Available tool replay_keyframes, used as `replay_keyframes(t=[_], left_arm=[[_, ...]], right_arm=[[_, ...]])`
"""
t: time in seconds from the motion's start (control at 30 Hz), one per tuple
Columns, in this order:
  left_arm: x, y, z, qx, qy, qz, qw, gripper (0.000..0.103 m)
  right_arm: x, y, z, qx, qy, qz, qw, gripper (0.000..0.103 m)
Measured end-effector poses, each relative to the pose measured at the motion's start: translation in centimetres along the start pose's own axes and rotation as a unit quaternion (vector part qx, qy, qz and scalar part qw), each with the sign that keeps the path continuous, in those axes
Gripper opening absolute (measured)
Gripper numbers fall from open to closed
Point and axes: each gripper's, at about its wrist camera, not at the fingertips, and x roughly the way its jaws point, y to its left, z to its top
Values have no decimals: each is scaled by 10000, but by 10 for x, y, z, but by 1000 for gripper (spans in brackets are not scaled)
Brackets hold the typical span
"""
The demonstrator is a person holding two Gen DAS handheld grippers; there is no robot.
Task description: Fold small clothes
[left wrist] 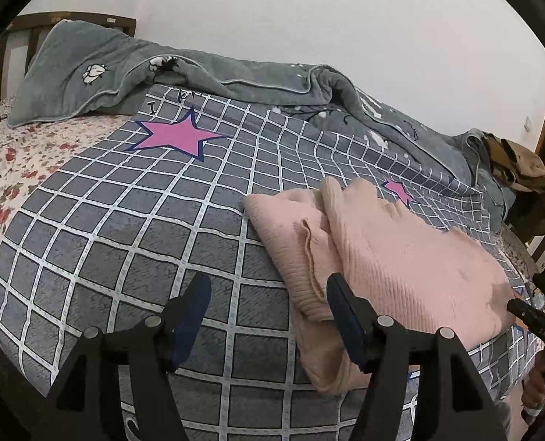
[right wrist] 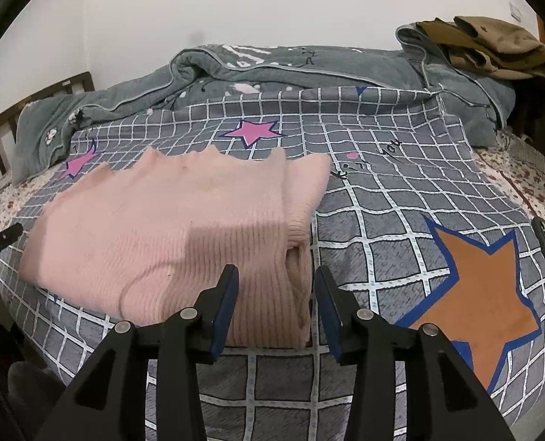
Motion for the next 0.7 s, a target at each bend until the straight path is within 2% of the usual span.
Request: replay_keyframes(t=[0.3,0.7], left_arm=[[4,-6,-3,84,132,11,9999,63],[4,-8,-2,124,122,157,9997,63]], right_arm=[[-10,-6,-4,177,-91,72,9998,43],[-11,-13,-2,354,-75,119,9993,44]])
